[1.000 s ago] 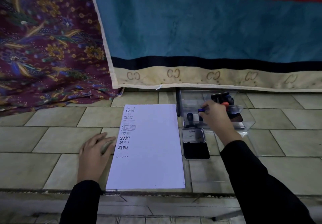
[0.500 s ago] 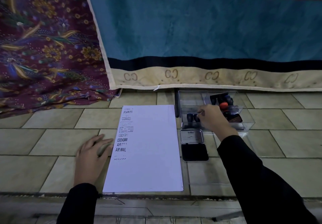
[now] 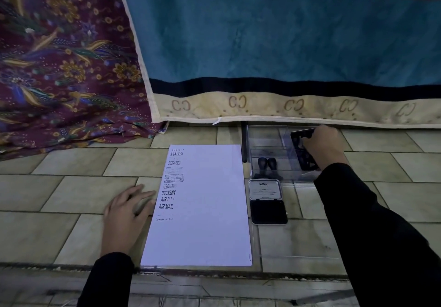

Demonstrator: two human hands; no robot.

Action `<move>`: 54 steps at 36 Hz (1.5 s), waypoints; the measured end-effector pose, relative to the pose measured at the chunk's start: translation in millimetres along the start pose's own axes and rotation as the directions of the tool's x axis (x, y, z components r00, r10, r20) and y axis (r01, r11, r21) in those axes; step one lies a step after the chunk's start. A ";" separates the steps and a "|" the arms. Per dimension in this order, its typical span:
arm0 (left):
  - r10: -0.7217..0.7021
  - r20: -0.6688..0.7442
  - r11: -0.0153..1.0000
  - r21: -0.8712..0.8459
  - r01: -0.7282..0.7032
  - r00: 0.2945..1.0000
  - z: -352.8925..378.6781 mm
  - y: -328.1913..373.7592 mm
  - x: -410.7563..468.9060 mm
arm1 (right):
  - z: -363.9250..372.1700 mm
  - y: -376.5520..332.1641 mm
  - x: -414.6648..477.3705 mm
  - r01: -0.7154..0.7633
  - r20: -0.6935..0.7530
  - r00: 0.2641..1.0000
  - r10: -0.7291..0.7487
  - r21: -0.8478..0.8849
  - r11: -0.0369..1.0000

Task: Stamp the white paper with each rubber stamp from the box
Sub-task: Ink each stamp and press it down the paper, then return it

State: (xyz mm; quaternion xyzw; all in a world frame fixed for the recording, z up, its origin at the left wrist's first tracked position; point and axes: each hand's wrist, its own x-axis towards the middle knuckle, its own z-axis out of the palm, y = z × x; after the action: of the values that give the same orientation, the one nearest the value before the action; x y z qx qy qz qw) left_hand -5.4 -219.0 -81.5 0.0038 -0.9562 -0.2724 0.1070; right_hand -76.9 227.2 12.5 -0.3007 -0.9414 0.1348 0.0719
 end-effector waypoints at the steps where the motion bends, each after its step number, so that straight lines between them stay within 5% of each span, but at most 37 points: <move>1: 0.001 -0.001 1.000 0.000 -0.001 1.000 -0.3 -0.2 0.5 | 0.0 -0.9 0.7 -0.008 0.010 1.000 0.008 -0.006 1.000; 9: 0.004 -0.006 1.000 -0.005 -0.004 1.000 -0.6 0.6 0.1 | 0.8 -1.4 2.2 -0.042 0.043 0.998 0.042 0.005 0.999; 13: 0.002 -0.005 1.000 -0.013 -0.002 1.000 -1.0 1.1 -1.4 | -5.5 -1.5 1.3 -0.055 -0.021 0.998 0.059 0.183 0.982; 19: 0.005 -0.012 1.000 -0.026 -0.005 1.000 -1.6 1.8 -0.9 | -23.6 -5.8 -17.5 0.114 -0.160 0.986 -0.037 0.503 0.857; 25: 0.009 -0.017 1.000 -0.021 -0.009 1.000 -1.0 2.3 -2.1 | -36.8 -10.8 -82.6 0.253 -0.052 0.950 -0.307 0.704 0.664; 31: 0.023 -0.030 0.999 -0.034 -0.024 0.999 1.9 -2.4 -0.2 | -12.8 5.1 -144.9 0.389 0.008 0.866 -0.500 0.617 0.684; 36: -0.117 0.060 0.876 -0.465 0.131 0.991 -3.5 -3.9 5.2 | 8.7 18.4 -165.7 0.509 -0.053 0.808 -0.587 0.564 0.650; 38: -0.127 0.073 0.863 -0.484 0.147 0.989 -2.8 0.5 4.9 | 13.1 21.6 -167.8 0.527 -0.069 0.801 -0.595 0.553 0.645; 45: 0.118 -0.014 0.945 -0.306 -0.117 0.993 10.8 59.5 -5.4 | 14.2 23.5 -171.5 0.538 -0.056 0.794 -0.606 0.530 0.655; 54: 0.447 0.219 0.889 -0.217 -0.404 0.867 60.3 153.0 -39.9 | 11.3 21.8 -174.6 0.550 -0.088 0.793 -0.602 0.528 0.647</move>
State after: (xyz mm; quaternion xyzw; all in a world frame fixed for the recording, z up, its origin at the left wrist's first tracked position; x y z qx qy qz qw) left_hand 28.9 -54.7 -59.7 -0.2526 -0.9131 -0.3179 0.0367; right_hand 73.8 139.7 -14.2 0.0528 -0.9152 0.3719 0.1457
